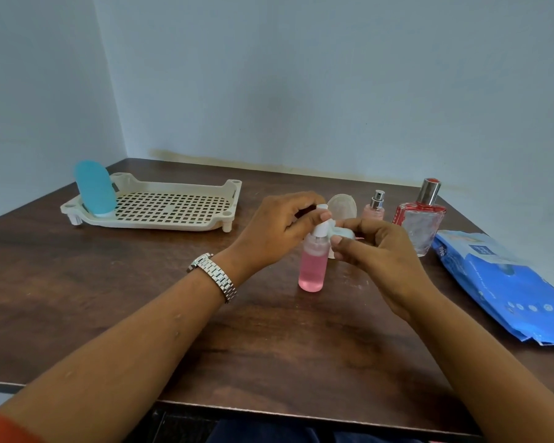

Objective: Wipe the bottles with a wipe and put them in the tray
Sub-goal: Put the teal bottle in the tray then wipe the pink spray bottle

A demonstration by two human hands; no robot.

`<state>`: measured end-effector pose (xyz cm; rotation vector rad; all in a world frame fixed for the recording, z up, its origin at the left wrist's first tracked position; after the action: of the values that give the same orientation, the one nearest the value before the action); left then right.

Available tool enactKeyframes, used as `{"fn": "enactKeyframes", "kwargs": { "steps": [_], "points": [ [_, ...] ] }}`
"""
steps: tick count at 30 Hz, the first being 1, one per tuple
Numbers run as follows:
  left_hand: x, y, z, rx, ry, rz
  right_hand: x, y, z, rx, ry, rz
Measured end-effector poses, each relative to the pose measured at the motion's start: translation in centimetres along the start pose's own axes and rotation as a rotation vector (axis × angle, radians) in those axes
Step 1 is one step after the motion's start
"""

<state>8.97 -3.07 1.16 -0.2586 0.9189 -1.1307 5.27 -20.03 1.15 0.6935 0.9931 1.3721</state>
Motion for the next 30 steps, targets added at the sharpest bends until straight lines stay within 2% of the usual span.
{"fn": "enactKeyframes", "kwargs": {
  "steps": [7, 10, 16, 22, 27, 30],
  "points": [
    [-0.6, 0.4, 0.2, -0.092, 0.132, -0.105, 0.5, -0.5, 1.6, 0.162, 0.094, 0.132],
    [-0.7, 0.0, 0.3, -0.068, 0.168, -0.042, 0.5, -0.8, 1.0, 0.119, 0.063, 0.137],
    [-0.6, -0.1, 0.3, 0.047, 0.104, 0.091, 0.2, -0.7, -0.1, 0.007, -0.002, 0.166],
    [-0.4, -0.2, 0.1, -0.048, 0.182, -0.049, 0.2, -0.7, -0.1, 0.043, -0.011, 0.264],
    [-0.7, -0.5, 0.0, -0.176, 0.221, -0.186, 0.4, -0.8, 0.1, -0.015, -0.018, 0.135],
    [-0.4, -0.7, -0.2, -0.234, 0.250, -0.280, 0.3, -0.8, 0.3, -0.018, -0.052, 0.144]
  ]
}}
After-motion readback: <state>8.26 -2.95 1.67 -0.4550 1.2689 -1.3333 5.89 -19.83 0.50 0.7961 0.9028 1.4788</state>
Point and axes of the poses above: each hand's wrist, its own z-axis towards the middle knuckle, its own x-axis out of the palm, y = z × x, the point moved 1 cm from there along z, towards the middle knuckle, and after that the axes turned 10 degrees about -x, right-handed, at the moved point
